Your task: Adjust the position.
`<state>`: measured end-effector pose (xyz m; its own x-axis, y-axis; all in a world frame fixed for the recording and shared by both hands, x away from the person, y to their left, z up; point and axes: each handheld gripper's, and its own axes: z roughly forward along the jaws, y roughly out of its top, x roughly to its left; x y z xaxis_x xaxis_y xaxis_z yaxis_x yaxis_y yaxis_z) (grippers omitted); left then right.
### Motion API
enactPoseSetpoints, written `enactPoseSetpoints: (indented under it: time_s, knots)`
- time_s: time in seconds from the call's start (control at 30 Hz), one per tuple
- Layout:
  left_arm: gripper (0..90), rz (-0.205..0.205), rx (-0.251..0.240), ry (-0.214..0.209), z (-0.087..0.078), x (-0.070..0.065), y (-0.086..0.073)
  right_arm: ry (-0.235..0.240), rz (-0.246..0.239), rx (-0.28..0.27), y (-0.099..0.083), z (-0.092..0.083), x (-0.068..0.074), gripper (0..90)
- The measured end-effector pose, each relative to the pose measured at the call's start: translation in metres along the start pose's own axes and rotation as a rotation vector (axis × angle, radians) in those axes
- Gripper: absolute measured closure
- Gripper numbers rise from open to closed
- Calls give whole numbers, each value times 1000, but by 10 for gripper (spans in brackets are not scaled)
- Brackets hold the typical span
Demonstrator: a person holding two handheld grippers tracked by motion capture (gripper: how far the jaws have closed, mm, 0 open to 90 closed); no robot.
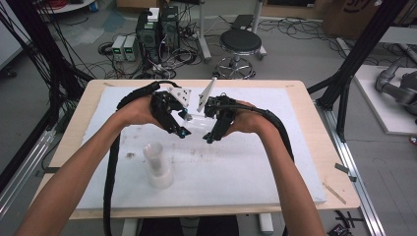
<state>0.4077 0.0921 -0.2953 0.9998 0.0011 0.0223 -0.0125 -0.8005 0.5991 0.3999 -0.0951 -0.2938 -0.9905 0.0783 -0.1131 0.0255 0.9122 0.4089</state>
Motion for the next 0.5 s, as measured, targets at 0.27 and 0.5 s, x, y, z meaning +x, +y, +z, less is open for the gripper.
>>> enactPoseSetpoints:
  time_s: [0.27,0.5]
  knots:
    - [422,-7,-5,2,-2,-1,-2,13,-6,-70,-1,-5,0,130]
    - [424,-15,-56,27,-11,1,-17,14,33,-252,-12,-25,-4,130]
